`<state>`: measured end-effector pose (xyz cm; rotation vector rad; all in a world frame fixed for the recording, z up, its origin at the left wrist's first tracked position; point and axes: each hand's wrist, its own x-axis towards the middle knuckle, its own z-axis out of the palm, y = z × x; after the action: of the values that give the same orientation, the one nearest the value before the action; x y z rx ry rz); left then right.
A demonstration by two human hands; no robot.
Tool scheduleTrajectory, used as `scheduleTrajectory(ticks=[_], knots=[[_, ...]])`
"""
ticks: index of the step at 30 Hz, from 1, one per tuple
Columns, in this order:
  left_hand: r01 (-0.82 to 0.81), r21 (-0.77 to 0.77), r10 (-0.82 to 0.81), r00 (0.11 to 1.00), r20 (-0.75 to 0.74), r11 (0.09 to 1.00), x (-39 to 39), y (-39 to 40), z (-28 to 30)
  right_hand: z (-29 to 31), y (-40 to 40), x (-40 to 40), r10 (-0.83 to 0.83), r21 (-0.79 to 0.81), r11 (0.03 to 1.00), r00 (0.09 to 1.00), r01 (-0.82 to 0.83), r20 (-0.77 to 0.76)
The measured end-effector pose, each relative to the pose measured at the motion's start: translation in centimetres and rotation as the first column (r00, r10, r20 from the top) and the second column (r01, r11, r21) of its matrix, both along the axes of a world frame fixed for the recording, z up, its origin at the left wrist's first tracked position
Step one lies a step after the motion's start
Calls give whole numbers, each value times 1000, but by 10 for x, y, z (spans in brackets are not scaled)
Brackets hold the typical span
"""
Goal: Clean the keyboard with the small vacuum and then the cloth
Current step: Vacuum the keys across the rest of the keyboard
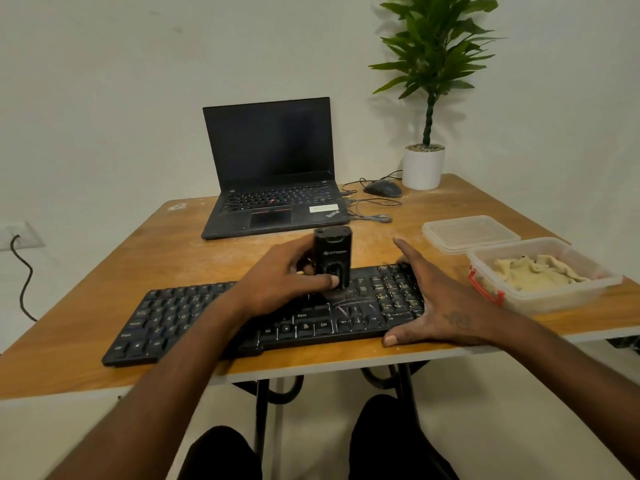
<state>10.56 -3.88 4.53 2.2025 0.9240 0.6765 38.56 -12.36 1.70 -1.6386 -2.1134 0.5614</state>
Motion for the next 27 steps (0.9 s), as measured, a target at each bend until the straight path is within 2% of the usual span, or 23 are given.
scheduleTrajectory(ticks=[4, 12, 22, 27], knots=[[-14, -8, 15, 1000, 8, 1000, -5, 0, -1, -1, 1, 0, -1, 6, 1000, 1000, 1, 10], [73, 43, -74, 997, 12, 996, 49, -15, -2, -2, 4, -1, 0, 17, 1000, 1000, 1, -29], [24, -39, -24, 1000, 14, 999, -1, -10, -2, -1, 2, 0, 2, 7, 1000, 1000, -2, 9], [56, -7, -56, 998, 15, 998, 15, -15, -9, 0, 1, -1, -3, 5, 1000, 1000, 3, 8]])
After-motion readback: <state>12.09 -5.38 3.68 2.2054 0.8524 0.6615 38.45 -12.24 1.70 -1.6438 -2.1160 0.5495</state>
